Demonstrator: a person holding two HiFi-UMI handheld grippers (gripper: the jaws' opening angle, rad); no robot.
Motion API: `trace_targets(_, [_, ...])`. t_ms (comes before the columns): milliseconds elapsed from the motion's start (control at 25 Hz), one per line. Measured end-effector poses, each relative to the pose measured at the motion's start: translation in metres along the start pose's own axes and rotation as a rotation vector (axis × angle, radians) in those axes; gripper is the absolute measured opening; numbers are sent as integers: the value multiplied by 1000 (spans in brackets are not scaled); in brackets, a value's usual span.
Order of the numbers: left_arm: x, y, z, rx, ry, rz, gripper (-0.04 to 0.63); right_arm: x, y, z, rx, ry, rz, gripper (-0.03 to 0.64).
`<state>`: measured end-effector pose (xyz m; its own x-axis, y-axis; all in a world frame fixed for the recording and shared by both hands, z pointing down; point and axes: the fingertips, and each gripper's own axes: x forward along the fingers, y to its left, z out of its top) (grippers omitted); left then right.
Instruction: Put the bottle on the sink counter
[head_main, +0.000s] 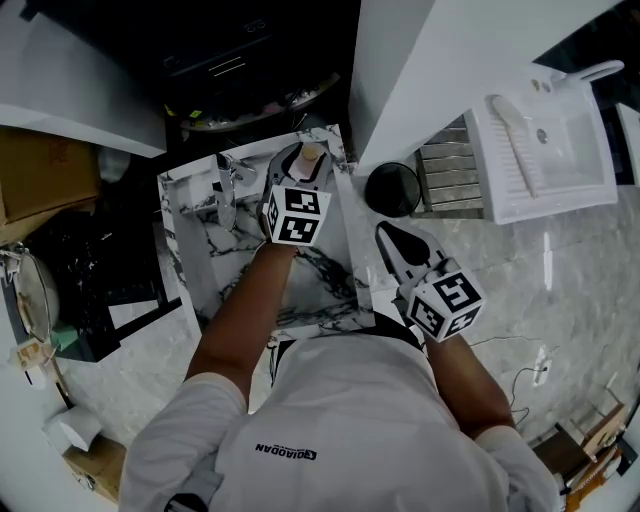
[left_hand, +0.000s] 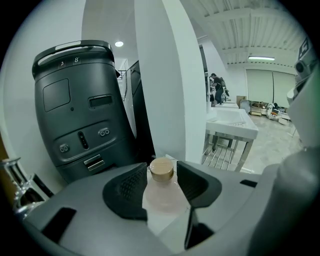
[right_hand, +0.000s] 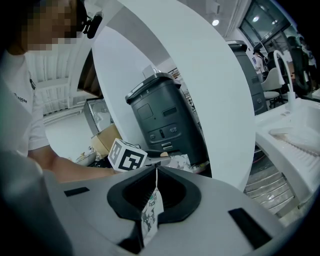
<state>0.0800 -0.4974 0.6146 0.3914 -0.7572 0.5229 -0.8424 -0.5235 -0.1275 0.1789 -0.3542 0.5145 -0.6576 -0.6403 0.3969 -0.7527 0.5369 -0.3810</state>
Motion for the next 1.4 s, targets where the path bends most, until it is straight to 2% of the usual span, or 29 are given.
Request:
trace_targets(440, [-32,-5,3,-38,-12,-6,193,-3,18,0,-18,-7,29,41])
trace_targets(600, [-49,-12,8,-122,-11,-49,193,-4,27,2,-29,-13,44,41])
trace_targets(720, [-62,-16,8,-145,-18,-59,190,-5,34,3,-35,-18,58,41])
trace_targets(760, [-66,-16,8,-148,-23,-57,183,-6,36,4,-37,-20,63,41])
trace_targets(1000, [-101,-18,19,-166,-52,-52,34,-9,47,4,-49,-29,94,41])
trace_targets(1400, [-177,-33,25,-241,-103,-52,14,-8,82,-2,-80,-26,236,41])
